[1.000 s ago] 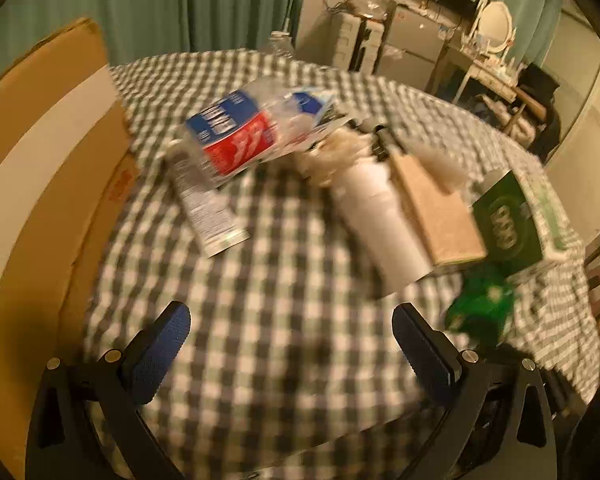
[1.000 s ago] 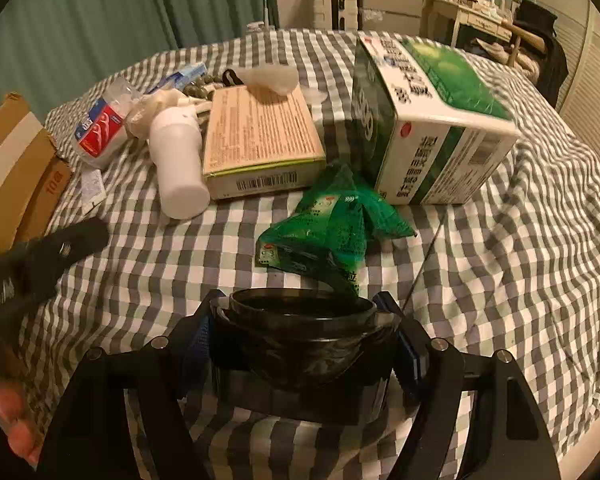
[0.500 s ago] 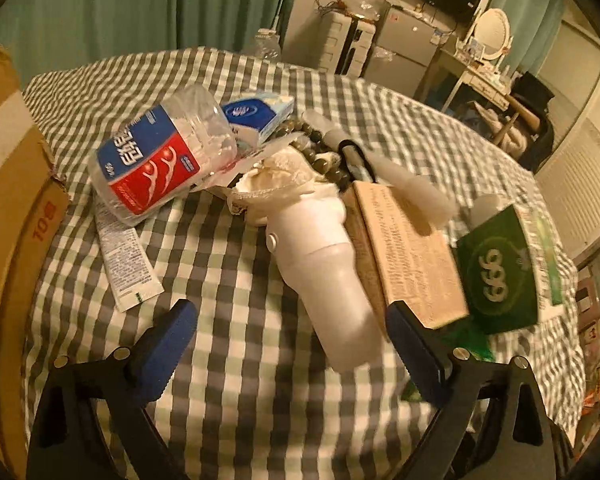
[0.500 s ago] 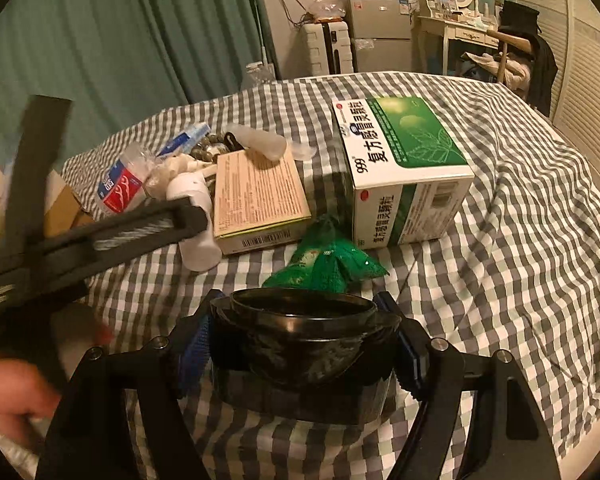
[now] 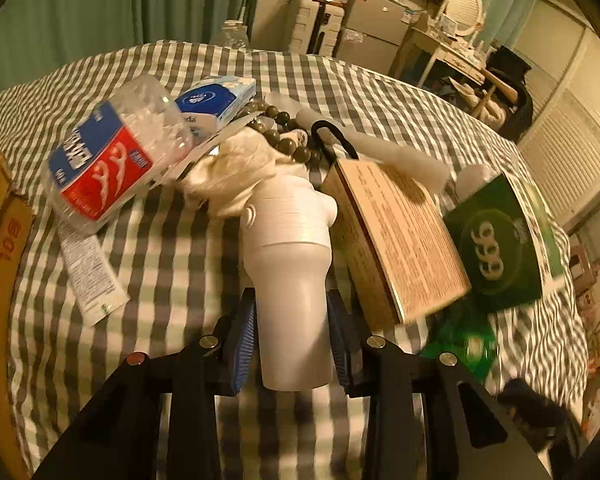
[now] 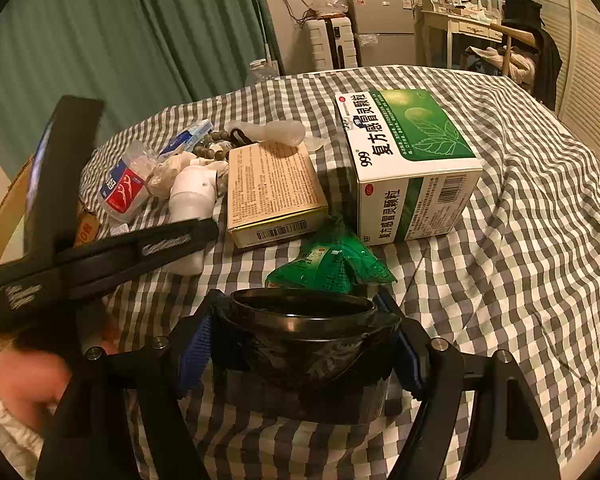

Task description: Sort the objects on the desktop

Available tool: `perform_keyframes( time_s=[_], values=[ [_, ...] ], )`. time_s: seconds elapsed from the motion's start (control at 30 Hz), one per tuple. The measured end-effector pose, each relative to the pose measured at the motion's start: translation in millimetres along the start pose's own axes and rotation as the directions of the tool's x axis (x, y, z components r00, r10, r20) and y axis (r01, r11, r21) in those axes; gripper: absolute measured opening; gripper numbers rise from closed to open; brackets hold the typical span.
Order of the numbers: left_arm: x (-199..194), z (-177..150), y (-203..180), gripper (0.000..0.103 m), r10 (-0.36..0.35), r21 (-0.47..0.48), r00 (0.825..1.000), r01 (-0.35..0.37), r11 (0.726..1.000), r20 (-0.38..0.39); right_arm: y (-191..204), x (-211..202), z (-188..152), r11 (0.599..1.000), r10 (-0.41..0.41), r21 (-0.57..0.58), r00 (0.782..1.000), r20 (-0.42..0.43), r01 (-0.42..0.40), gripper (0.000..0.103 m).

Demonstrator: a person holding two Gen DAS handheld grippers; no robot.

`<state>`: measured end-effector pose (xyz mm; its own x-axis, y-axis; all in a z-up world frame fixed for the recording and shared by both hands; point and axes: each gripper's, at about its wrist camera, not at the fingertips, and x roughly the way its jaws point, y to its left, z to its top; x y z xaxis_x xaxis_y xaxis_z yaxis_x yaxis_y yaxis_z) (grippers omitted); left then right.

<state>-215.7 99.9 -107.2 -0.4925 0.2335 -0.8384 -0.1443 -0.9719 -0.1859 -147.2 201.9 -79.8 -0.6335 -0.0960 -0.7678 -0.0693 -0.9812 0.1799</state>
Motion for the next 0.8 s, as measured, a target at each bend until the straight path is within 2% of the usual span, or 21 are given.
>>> perform_keyframes(
  time_s=[0.07, 0.2, 0.4, 0.47, 0.57, 0.8],
  values=[
    [-8, -11, 0, 0.034, 0.001, 0.026, 1.000, -0.001, 1.000, -0.001, 2, -1, -2, 1.000, -0.006, -0.008, 1.000, -0.002, 0.006, 0.075],
    [-26, -32, 9, 0.033, -0.019, -0.001, 1.000, 0.019, 1.000, -0.004, 3, -4, -5, 1.000, -0.021, -0.019, 1.000, -0.005, 0.021, 0.075],
    [-60, -64, 21, 0.033, -0.011, 0.013, 1.000, 0.011, 1.000, 0.010, 7, -21, -9, 1.000, 0.024, -0.009, 1.000, -0.006, -0.024, 0.075],
    [-71, -74, 28, 0.033, -0.003, -0.005, 1.000, 0.003, 1.000, 0.013, 12, -28, -11, 1.000, 0.013, -0.024, 1.000, 0.000, -0.013, 0.075],
    [-82, -83, 37, 0.033, -0.014, -0.031, 1.000, 0.015, 0.999, 0.011, 18, -38, -15, 0.999, 0.029, -0.023, 1.000, 0.001, -0.029, 0.075],
    [-111, -102, 42, 0.032, -0.026, -0.015, 0.999, 0.027, 1.000, 0.030, 37, -57, -27, 0.998, 0.020, -0.052, 1.000, -0.001, -0.020, 0.075]
  ],
)
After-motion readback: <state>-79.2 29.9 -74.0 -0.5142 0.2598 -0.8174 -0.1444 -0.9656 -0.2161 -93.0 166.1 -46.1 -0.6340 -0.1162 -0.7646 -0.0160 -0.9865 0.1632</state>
